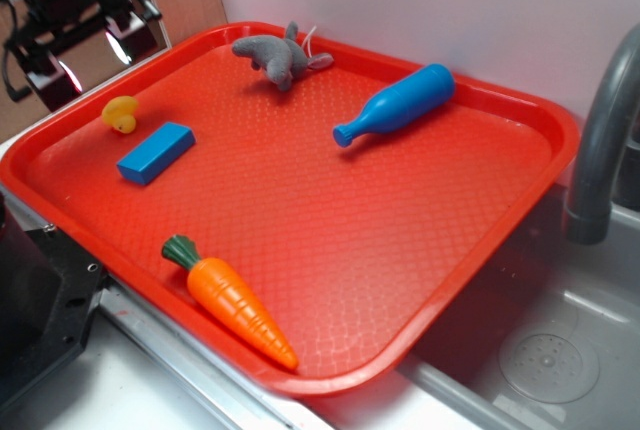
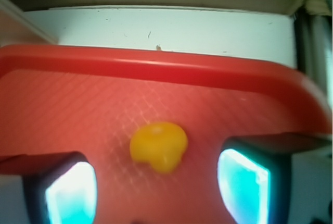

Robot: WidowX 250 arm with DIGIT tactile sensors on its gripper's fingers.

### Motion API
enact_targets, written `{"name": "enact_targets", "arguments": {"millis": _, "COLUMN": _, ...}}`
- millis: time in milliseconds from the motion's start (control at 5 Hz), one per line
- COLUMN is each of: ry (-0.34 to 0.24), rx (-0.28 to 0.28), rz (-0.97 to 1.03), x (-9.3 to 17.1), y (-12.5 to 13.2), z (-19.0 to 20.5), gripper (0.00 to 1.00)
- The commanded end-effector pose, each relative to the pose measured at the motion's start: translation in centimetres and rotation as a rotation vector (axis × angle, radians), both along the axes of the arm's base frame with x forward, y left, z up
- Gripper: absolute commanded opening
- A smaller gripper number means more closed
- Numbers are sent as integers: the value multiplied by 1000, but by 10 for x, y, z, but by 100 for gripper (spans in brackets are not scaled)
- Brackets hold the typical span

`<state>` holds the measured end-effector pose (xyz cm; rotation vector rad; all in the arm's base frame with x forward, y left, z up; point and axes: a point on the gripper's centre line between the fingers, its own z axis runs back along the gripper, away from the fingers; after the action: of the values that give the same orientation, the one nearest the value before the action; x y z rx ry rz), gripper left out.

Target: Grab the yellow duck.

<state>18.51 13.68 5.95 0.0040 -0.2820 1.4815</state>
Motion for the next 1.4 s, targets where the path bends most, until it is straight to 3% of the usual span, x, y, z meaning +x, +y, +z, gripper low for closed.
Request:
{"name": "enact_targets", "arguments": {"millis": 0, "ry": -14, "rx": 22, "rz": -20, "x": 0, "y": 10, "z": -15, "gripper": 100}}
{"name": "enact_targets", "arguments": {"millis": 400, "ry": 37, "rx": -10, "rz": -89, "x": 2, "y": 13, "z": -22, "gripper": 100}}
{"name": "enact_targets", "arguments": {"millis": 600, "ry": 38, "rx": 2, "rz": -75, "x": 1, "y": 12, "z": -22, "gripper": 0}}
{"name": "enact_targets", "arguments": {"millis": 1000, "ry": 47, "rx": 30, "rz": -100, "x": 3, "y": 8, "z": -15, "gripper": 0}}
{"name": "enact_targets", "arguments": {"millis": 1200, "ry": 26, "rx": 40, "rz": -296, "x": 6, "y": -11, "z": 22, "gripper": 0}}
